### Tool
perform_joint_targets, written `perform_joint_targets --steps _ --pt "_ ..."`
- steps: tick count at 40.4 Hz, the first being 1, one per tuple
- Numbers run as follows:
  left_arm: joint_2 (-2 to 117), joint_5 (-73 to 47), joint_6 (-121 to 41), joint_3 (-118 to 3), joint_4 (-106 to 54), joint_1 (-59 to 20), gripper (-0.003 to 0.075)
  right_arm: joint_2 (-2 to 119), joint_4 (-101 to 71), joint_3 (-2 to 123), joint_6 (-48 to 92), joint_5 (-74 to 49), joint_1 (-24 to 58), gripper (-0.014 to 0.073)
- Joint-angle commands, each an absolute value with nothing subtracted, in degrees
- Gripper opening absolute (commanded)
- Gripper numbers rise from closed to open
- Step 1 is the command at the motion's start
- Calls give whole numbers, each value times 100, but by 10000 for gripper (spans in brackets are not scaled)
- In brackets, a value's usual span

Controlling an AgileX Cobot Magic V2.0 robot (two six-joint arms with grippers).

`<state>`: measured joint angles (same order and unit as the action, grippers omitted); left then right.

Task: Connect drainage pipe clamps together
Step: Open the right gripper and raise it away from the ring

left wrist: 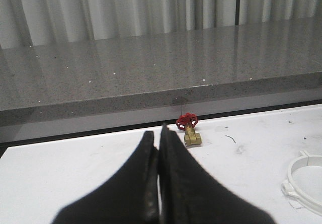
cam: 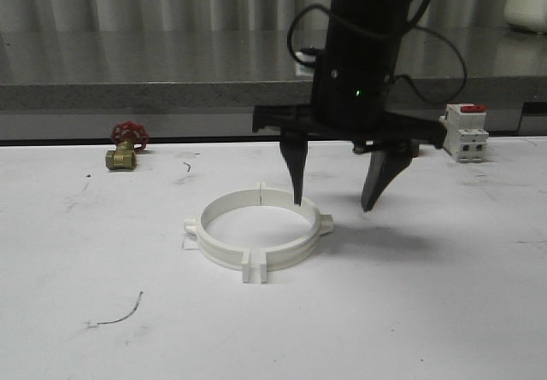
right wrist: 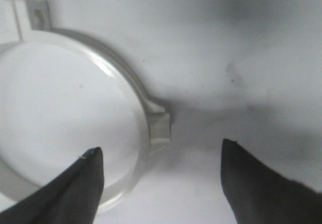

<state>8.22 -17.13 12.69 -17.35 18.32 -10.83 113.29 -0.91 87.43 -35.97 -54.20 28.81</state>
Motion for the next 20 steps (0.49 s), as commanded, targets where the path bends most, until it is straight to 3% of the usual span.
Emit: perform_joint_targets --steps 1,5,14,20 --pt "878 -1243 1246 -1894 1860 -1118 -20 10558 53 8878 -3366 -5543 2856 479" --pt "878 -1243 1246 -1894 1860 -1118 -20 10211 53 8878 -3192 -5582 2856 381" --pt "878 -1243 1246 -1894 1860 -1118 -20 9469 0 8878 -2793 -5654 2771 34" --pt "878 -1243 1246 -1894 1860 -1118 -20 9126 -333 8857 -2340 -5868 2486 -67"
